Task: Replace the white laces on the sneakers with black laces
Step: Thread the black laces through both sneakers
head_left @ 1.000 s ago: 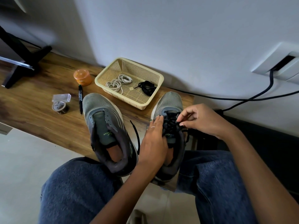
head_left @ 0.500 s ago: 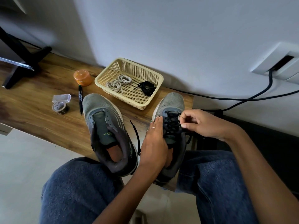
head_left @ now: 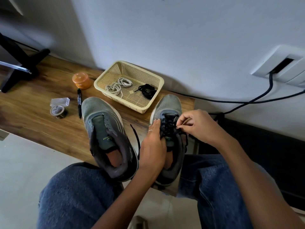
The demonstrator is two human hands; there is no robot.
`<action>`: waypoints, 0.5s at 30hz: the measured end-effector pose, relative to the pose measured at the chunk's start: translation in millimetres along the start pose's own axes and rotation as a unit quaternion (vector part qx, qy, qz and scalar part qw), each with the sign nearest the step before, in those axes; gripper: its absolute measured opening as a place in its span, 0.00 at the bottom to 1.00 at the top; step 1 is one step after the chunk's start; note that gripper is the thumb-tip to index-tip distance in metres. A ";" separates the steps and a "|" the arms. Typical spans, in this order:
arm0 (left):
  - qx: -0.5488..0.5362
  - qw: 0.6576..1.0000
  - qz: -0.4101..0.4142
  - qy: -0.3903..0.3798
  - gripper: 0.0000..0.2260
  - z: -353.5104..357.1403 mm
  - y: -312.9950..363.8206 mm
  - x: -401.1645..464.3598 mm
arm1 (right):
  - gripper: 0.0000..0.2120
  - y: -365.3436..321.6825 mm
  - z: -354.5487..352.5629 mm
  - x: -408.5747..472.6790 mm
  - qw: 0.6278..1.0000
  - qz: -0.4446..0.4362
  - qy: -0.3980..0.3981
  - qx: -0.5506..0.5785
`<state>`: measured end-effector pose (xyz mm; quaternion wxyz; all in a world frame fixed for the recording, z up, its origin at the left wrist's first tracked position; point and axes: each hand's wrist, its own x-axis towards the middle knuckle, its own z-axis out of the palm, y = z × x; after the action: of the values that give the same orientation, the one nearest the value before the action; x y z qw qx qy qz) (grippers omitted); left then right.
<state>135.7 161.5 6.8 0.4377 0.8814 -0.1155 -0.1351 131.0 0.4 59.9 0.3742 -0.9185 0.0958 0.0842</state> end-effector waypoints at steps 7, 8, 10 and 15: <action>0.013 1.000 -0.014 0.013 0.25 0.6 2.3 -1.4 | 0.05 4.6 -2.0 1.8 0.999 -0.010 -0.033 0.006; 0.016 1.000 -0.013 0.011 0.26 0.8 2.5 -1.5 | 0.04 4.9 -2.9 2.0 0.999 -0.003 -0.039 0.012; 0.025 1.000 -0.011 0.007 0.26 1.0 3.0 -1.5 | 0.03 5.9 -5.0 1.4 0.998 0.012 -0.052 0.023; 0.042 0.999 0.001 0.005 0.27 0.1 5.6 -2.1 | 0.03 -0.5 -4.0 -0.8 0.998 0.003 -0.007 0.063</action>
<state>133.2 158.8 11.6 0.4008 0.8997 -0.1199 -0.1248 130.7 -1.9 63.2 0.4315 -0.8924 0.1007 0.0850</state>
